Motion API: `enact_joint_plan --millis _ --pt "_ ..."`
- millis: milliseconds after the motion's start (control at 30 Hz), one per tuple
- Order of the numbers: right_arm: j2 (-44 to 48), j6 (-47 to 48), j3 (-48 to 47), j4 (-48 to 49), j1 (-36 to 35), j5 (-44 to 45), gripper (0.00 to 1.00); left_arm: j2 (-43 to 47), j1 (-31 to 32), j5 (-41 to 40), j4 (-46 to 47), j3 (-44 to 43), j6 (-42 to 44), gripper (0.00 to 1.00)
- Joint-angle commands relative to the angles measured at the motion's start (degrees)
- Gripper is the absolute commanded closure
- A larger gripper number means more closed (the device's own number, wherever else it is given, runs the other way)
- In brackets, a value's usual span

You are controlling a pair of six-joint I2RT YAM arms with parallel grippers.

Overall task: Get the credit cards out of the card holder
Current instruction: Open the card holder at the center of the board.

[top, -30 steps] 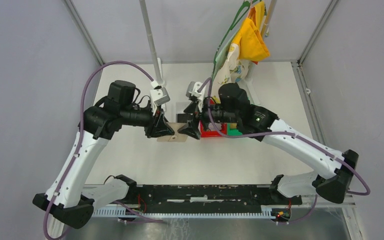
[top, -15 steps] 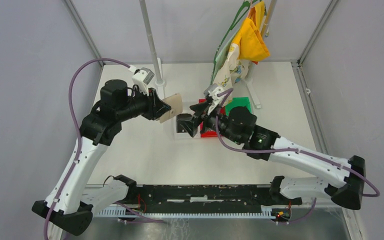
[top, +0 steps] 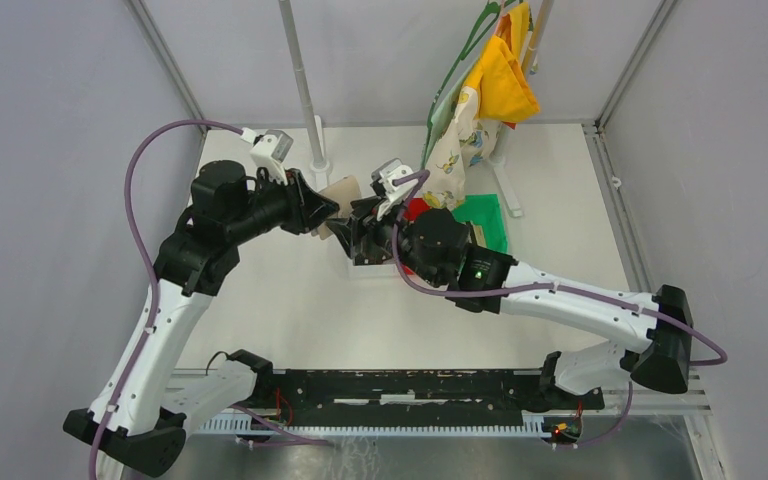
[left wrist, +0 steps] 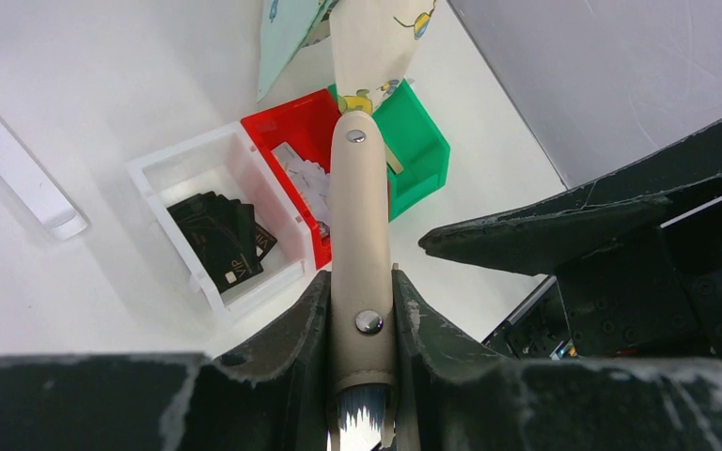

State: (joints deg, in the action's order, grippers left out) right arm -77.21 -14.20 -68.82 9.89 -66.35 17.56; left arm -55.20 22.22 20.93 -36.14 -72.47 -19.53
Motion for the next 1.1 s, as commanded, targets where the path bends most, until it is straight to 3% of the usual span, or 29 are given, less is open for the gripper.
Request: enact_joint_plan --millis 0,400,767,1067 --pt "-2.10 1.46 -3.62 2.47 -0.97 7.58 0.39 1.13 -0.50 0.19 4.90 -1.01 -3.12 0.98" --pt "-1.62 1.82 -1.48 5.06 -0.98 5.51 0.47 0.82 -0.86 3.33 4.67 -3.55 -3.97 0.98" --pt "-4.68 -0.69 -3.34 1.70 -1.40 4.19 0.55 0.15 -1.38 5.19 5.55 -4.96 -4.28 0.98" --pt "-4.98 -1.84 -3.93 2.83 -1.50 5.35 0.99 -0.04 -1.56 5.30 5.36 -5.69 -2.64 0.98"
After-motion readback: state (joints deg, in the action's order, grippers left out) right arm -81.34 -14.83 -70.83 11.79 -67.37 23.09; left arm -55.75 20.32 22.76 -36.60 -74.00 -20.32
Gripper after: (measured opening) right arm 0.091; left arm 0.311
